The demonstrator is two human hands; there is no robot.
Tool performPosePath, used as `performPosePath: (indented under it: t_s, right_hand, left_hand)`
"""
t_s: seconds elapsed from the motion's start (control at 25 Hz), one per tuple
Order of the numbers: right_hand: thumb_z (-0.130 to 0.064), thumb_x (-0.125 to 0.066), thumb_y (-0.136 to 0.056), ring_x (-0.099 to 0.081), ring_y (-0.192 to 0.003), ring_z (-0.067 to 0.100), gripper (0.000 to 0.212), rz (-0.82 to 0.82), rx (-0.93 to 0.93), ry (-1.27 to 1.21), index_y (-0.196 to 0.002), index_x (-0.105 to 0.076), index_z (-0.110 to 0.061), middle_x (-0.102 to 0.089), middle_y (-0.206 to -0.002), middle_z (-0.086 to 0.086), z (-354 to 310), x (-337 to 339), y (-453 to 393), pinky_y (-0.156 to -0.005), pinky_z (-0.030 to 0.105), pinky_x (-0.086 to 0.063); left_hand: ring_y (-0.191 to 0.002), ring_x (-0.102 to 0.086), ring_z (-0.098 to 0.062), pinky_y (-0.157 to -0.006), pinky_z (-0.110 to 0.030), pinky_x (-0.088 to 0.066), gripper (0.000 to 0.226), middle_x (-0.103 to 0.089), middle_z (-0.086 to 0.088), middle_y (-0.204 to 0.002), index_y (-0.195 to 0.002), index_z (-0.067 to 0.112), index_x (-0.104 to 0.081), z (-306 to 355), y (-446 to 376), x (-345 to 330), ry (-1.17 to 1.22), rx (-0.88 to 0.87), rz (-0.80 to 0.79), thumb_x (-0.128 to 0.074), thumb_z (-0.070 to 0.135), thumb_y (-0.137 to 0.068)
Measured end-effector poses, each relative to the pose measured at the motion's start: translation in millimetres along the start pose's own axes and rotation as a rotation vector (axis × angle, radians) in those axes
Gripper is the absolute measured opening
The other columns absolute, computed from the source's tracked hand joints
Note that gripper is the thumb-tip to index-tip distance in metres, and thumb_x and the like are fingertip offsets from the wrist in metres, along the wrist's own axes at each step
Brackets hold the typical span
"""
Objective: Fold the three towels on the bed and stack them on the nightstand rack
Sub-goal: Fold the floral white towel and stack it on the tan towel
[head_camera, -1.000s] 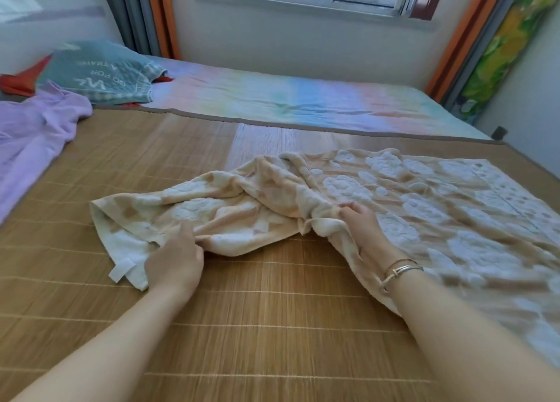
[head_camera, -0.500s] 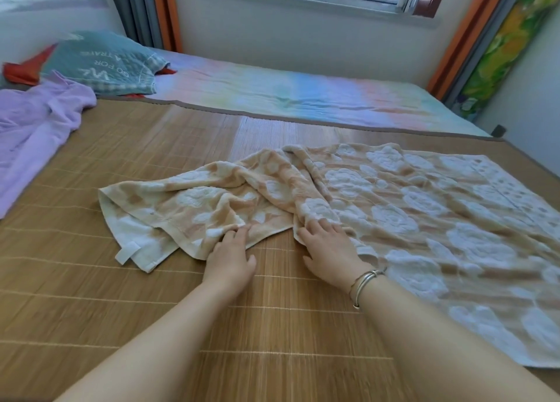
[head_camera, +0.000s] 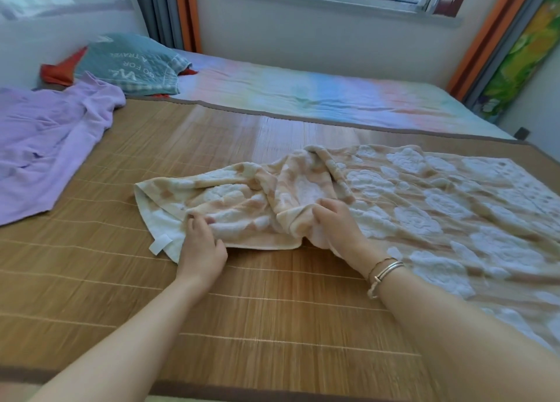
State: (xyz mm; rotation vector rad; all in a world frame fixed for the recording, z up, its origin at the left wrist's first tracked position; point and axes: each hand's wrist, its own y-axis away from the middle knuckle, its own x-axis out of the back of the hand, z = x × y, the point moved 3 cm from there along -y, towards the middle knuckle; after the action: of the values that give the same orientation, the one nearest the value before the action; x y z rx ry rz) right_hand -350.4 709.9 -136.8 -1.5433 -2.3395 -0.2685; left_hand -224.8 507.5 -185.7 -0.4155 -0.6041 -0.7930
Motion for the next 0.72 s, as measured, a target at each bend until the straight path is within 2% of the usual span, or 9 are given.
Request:
performPosePath:
  t_s: [0.08, 0.16, 0.24, 0.32, 0.36, 0.44, 0.56, 0.64, 0.72]
  right_hand:
    - [-0.024, -0.047, -0.069, -0.035, -0.061, 0.020, 0.012, 0.002, -0.017, -0.008, -0.060, -0.041, -0.017, -0.037, -0.061, 0.002, -8.1, -2.2, 10.3, -0.057, 0.036, -0.029]
    - [-0.019, -0.045, -0.067, -0.040, -0.059, 0.021, 0.006, -0.015, -0.019, 0.110, -0.062, -0.043, -0.018, -0.043, -0.059, 0.001, -13.7, -7.9, 21.2, -0.054, 0.033, -0.033]
    - [-0.013, -0.045, -0.072, -0.049, -0.062, 0.019, 0.011, -0.092, -0.020, 0.422, -0.075, -0.050, -0.023, -0.056, -0.069, -0.001, -17.0, -17.5, 31.9, -0.058, 0.032, -0.039]
    - [-0.014, -0.044, -0.080, -0.056, -0.074, 0.019, 0.018, -0.260, -0.024, 0.827, -0.094, -0.049, -0.023, -0.062, -0.086, 0.001, -23.4, -39.5, 49.0, -0.064, 0.035, -0.045]
    - [-0.018, -0.046, -0.082, -0.058, -0.082, 0.021, 0.020, -0.337, 0.021, 0.974, -0.101, -0.046, -0.022, -0.062, -0.095, 0.003, -26.0, -53.3, 57.8, -0.068, 0.037, -0.047]
    - [-0.034, -0.052, -0.083, -0.053, -0.100, 0.020, 0.034, -0.454, 0.159, 1.056, -0.114, -0.043, -0.023, -0.056, -0.111, 0.000, -30.5, -88.4, 74.2, -0.076, 0.036, -0.047]
    - [-0.052, -0.054, -0.082, -0.045, -0.111, 0.018, 0.057, -0.626, 0.373, 1.088, -0.129, -0.038, -0.026, -0.045, -0.121, -0.003, -25.9, -149.9, 90.3, -0.080, 0.033, -0.044]
    - [-0.039, -0.052, -0.088, -0.047, -0.109, 0.024, 0.045, -0.620, 0.494, 1.182, -0.127, -0.039, -0.020, -0.045, -0.118, 0.002, -22.8, -184.5, 93.8, -0.075, 0.033, -0.043]
    - [-0.017, -0.046, -0.091, -0.053, -0.103, 0.028, 0.019, -0.547, 0.499, 1.170, -0.110, -0.043, -0.016, -0.050, -0.105, 0.006, -25.0, -200.9, 90.5, -0.071, 0.035, -0.043]
  left_hand:
    - [-0.099, -0.045, -0.018, -0.079, -0.029, -0.037, 0.040, -0.040, -0.007, -0.121, -0.116, 0.008, -0.039, -11.6, 3.1, 39.8, 0.050, 0.033, 0.060, -0.052, -0.006, -0.081]
    - [-0.101, -0.044, -0.022, -0.079, -0.031, -0.036, 0.043, -0.039, -0.010, -0.118, -0.115, 0.006, -0.039, -29.6, 3.5, 78.3, 0.087, 0.099, 0.137, -0.053, -0.010, -0.077]
    - [-0.102, -0.048, -0.028, -0.079, -0.034, -0.039, 0.040, -0.043, -0.015, -0.120, -0.115, 0.003, -0.041, -56.2, 1.9, 111.9, 0.126, 0.208, 0.228, -0.056, -0.005, -0.079]
    - [-0.100, -0.052, -0.033, -0.077, -0.037, -0.042, 0.036, -0.047, -0.021, -0.123, -0.113, 0.002, -0.044, -84.1, 6.1, 139.7, 0.154, 0.326, 0.286, -0.058, 0.002, -0.080]
    - [-0.096, -0.053, -0.031, -0.075, -0.036, -0.042, 0.034, -0.049, -0.022, -0.123, -0.113, 0.002, -0.046, -96.3, 11.1, 148.1, 0.158, 0.381, 0.288, -0.057, 0.003, -0.081]
    - [-0.087, -0.051, -0.024, -0.067, -0.029, -0.039, 0.034, -0.050, -0.018, -0.121, -0.116, 0.004, -0.046, -113.8, 22.7, 155.3, 0.199, 0.459, 0.250, -0.055, 0.002, -0.083]
    - [-0.089, -0.053, -0.016, -0.059, -0.021, -0.043, 0.042, -0.048, -0.008, -0.119, -0.120, 0.013, -0.039, -126.6, 33.3, 151.6, 0.518, 0.513, 0.211, -0.056, -0.004, -0.086]
    - [-0.103, -0.056, -0.020, -0.068, -0.031, -0.052, 0.045, -0.051, -0.005, -0.118, -0.119, 0.017, -0.036, -135.8, 31.0, 152.0, 0.752, 0.570, 0.212, -0.057, -0.006, -0.087]
    - [-0.106, -0.061, -0.027, -0.071, -0.039, -0.056, 0.046, -0.054, -0.006, -0.121, -0.128, 0.017, -0.035, -144.5, 25.9, 153.5, 0.934, 0.669, 0.113, -0.059, 0.004, -0.091]
